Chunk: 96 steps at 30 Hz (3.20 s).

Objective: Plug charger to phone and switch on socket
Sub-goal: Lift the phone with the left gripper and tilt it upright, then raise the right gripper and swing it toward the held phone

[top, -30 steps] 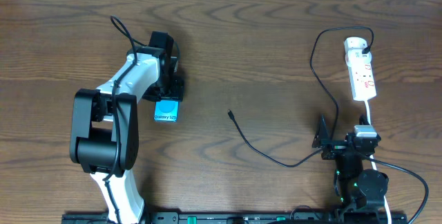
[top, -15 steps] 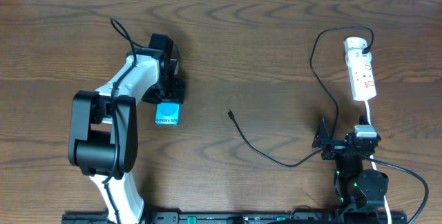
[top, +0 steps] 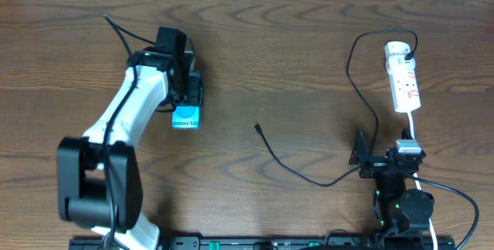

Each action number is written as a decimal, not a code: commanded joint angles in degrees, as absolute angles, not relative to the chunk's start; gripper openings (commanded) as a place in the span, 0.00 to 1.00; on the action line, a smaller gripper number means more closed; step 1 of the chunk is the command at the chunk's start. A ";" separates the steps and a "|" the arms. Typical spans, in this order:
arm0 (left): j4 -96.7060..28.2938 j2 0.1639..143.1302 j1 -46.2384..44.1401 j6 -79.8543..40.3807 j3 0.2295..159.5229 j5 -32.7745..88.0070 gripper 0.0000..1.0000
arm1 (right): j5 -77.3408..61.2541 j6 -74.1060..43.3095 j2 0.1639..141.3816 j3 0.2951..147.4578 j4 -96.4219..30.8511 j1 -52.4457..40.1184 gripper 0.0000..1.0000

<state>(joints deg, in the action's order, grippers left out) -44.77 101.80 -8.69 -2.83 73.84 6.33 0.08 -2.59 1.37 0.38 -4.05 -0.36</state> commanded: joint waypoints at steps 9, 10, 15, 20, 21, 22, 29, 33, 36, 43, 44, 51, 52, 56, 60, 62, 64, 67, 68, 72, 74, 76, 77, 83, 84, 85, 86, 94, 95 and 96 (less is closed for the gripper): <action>-44.95 87.31 -8.56 -15.35 73.84 9.39 0.07 | 0.93 -3.16 1.04 0.32 -4.27 -0.84 0.99; -44.93 86.17 -8.56 -15.38 73.84 11.77 0.07 | 0.93 -3.16 1.04 0.32 -4.29 -0.84 0.99; -45.63 83.66 -8.56 -20.51 73.84 17.41 0.07 | 0.93 -3.16 1.04 0.32 -4.29 -0.84 0.99; -46.33 83.24 -8.56 -27.66 73.84 20.49 0.07 | 0.93 -3.16 1.04 0.32 -4.29 -0.84 0.99; -46.33 83.24 -8.56 -29.47 73.84 21.52 0.07 | 0.93 -3.16 1.04 0.32 -4.29 -0.84 0.99; -46.26 83.24 -8.56 -30.94 73.84 22.15 0.07 | 0.93 -3.16 1.04 0.32 -4.29 -0.84 0.99; -46.65 83.24 -8.56 -41.89 73.84 23.62 0.07 | 0.93 -3.16 1.04 0.32 -4.29 -0.84 0.99; -47.57 83.24 -8.54 -45.78 73.84 23.62 0.07 | 0.93 -3.16 1.04 0.32 -4.29 -0.84 0.99; -48.73 83.24 -8.54 -47.70 73.84 24.60 0.08 | 0.93 -3.18 1.04 0.32 -3.73 -0.84 0.99; -49.01 83.24 -8.45 -48.80 73.84 27.88 0.07 | 1.19 -2.72 1.04 0.32 -3.66 -0.80 0.99; -49.04 83.24 -8.45 -48.80 73.84 27.86 0.07 | 0.49 -3.36 1.04 0.32 -3.68 -0.80 0.99; -48.90 83.24 -8.43 -51.33 73.84 27.86 0.07 | -12.05 -17.82 1.43 0.91 -4.34 -0.80 0.99; -48.77 83.24 -8.43 -51.31 73.84 27.86 0.07 | -12.60 -18.22 1.78 1.23 -4.40 -0.80 0.99; -48.80 83.24 -8.43 -51.37 73.84 27.88 0.07 | -13.93 -18.20 4.51 4.45 -5.82 -0.80 0.99; -48.95 83.24 -8.38 -55.90 73.84 30.06 0.07 | -13.87 -15.66 10.85 10.66 -10.33 -0.80 0.99; -48.73 83.24 -8.05 -58.33 73.84 32.84 0.07 | -13.87 -14.02 14.57 13.34 -11.94 -0.80 0.99; -48.75 83.24 -6.55 -62.04 73.84 39.72 0.07 | -13.89 -11.99 22.00 17.45 -13.15 -0.80 0.99; -48.77 83.24 -4.21 -64.20 73.84 50.04 0.07 | -13.87 -11.68 30.30 20.62 -13.08 -0.80 0.99; -48.75 83.24 -3.42 -64.51 73.84 53.56 0.07 | -13.87 -11.68 32.62 21.21 -13.06 -0.80 0.99; -48.73 83.24 -0.40 -65.06 73.84 68.45 0.08 | -13.87 -11.70 40.58 22.52 -12.21 -0.80 0.99; -48.75 83.24 0.60 -65.06 73.84 74.94 0.07 | -13.89 -11.73 43.81 22.61 -10.81 -0.80 0.99; -48.75 83.24 1.06 -65.10 73.84 80.18 0.07 | -13.91 -11.73 46.02 22.61 -9.54 -0.80 0.99; -48.75 83.24 1.15 -65.32 73.84 82.08 0.07 | -13.91 -11.73 46.70 22.61 -9.19 -0.80 0.99; -48.75 83.24 1.21 -67.00 73.84 85.06 0.07 | -13.89 -11.73 47.75 22.61 -8.99 -0.80 0.99; -48.75 83.24 1.21 -67.00 73.84 85.06 0.07 | -13.89 -11.70 47.75 22.61 -8.99 -0.80 0.99; -48.75 83.24 1.21 -67.00 73.84 85.06 0.07 | -13.89 -11.70 47.75 22.61 -8.99 -0.80 0.99; -48.75 83.24 1.21 -67.02 73.84 85.06 0.07 | -13.89 -11.70 47.75 22.61 -9.04 -0.80 0.99; -48.75 83.24 1.21 -66.98 73.84 84.93 0.07 | -13.91 -11.73 47.75 22.61 -9.30 -0.82 0.99; -48.75 83.24 1.21 -66.98 73.84 84.82 0.07 | -13.91 -11.73 47.75 22.61 -9.30 -0.82 0.99; -48.75 83.24 1.21 -67.00 73.84 84.62 0.08 | -13.91 -11.73 47.75 22.61 -9.34 -0.82 0.99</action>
